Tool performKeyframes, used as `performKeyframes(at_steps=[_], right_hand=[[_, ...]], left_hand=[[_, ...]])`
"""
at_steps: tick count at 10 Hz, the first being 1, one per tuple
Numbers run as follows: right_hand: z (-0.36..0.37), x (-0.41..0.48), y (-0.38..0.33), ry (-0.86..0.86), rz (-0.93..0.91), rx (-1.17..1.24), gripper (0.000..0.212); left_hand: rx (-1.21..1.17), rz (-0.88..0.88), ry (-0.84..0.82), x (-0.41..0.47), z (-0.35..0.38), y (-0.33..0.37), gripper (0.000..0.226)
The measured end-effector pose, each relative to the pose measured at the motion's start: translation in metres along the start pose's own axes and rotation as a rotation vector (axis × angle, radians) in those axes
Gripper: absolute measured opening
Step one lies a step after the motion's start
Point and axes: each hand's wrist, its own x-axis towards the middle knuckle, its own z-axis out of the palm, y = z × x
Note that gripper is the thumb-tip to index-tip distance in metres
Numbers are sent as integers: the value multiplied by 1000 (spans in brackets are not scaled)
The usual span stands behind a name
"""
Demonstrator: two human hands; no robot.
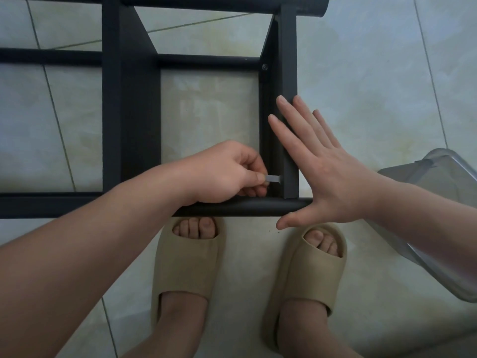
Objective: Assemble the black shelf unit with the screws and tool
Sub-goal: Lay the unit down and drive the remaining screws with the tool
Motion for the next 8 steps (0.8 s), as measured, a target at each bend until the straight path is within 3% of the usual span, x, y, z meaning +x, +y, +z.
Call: performKeyframes(at_steps=[4,7,8], right_hand=[[1,0,0,1,0,1,136],[1,0,1,8,-5,11,135],[1,0,1,7,-8,15,135]], left_hand=[[190,-1,-67,0,-2,0,16],[365,162,131,2,-4,3,17],[63,104,158,5,0,6,15]])
